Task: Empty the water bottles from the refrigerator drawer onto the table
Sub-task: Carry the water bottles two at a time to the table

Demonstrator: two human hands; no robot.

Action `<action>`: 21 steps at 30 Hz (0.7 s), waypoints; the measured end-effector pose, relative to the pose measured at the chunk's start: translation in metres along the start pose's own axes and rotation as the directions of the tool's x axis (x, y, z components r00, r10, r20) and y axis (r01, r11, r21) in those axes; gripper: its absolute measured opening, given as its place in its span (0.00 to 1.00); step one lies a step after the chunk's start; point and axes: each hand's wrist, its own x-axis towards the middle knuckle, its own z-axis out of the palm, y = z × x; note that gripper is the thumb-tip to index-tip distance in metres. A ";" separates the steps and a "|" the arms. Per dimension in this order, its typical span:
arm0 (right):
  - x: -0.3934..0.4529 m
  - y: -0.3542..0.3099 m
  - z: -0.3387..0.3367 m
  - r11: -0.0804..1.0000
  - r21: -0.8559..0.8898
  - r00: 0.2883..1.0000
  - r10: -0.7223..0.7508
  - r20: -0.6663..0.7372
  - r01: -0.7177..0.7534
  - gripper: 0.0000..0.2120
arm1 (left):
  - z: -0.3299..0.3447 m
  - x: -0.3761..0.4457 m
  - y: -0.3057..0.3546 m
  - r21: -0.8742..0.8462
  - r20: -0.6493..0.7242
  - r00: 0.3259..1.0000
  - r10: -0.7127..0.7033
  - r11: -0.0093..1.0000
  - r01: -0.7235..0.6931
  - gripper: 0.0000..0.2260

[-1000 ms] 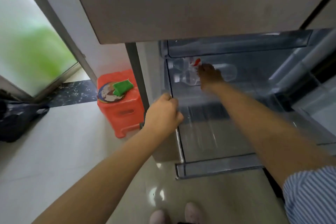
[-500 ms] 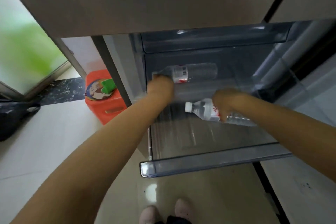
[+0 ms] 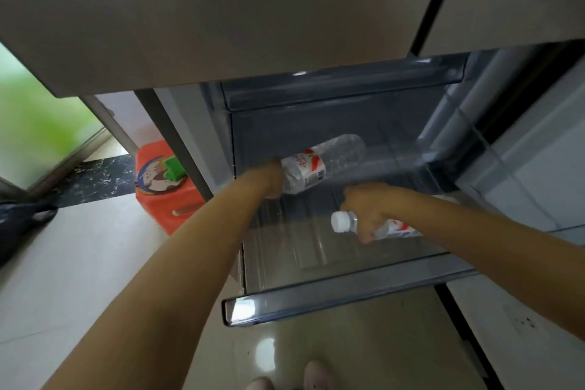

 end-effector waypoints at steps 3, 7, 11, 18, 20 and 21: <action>-0.015 0.002 -0.004 0.999 0.020 0.985 0.037 -0.168 -0.034 0.14 | -0.005 -0.032 0.006 -0.075 -0.033 0.997 0.076 0.994 -0.079 0.25; -0.048 0.009 -0.017 0.981 0.186 0.922 0.129 -0.365 -0.064 0.19 | -0.014 -0.079 0.011 -0.266 -0.211 0.976 0.046 0.958 -0.103 0.22; -0.079 0.006 -0.022 0.940 0.338 0.801 0.237 -0.550 -0.046 0.18 | -0.030 -0.118 0.024 -0.255 -0.374 0.916 0.149 0.932 -0.256 0.17; -0.129 -0.039 -0.048 0.903 0.398 0.585 0.237 -0.776 0.163 0.08 | -0.056 -0.195 0.013 -0.098 -0.444 0.881 0.164 0.968 -0.230 0.16; -0.149 -0.063 -0.064 0.890 0.390 0.515 0.224 -0.827 0.237 0.10 | -0.067 -0.227 0.002 -0.102 -0.500 0.853 0.152 0.967 -0.232 0.15; -0.158 -0.077 -0.071 0.887 0.373 0.483 0.209 -0.850 0.273 0.10 | -0.073 -0.245 -0.004 -0.108 -0.531 0.836 0.137 0.968 -0.228 0.15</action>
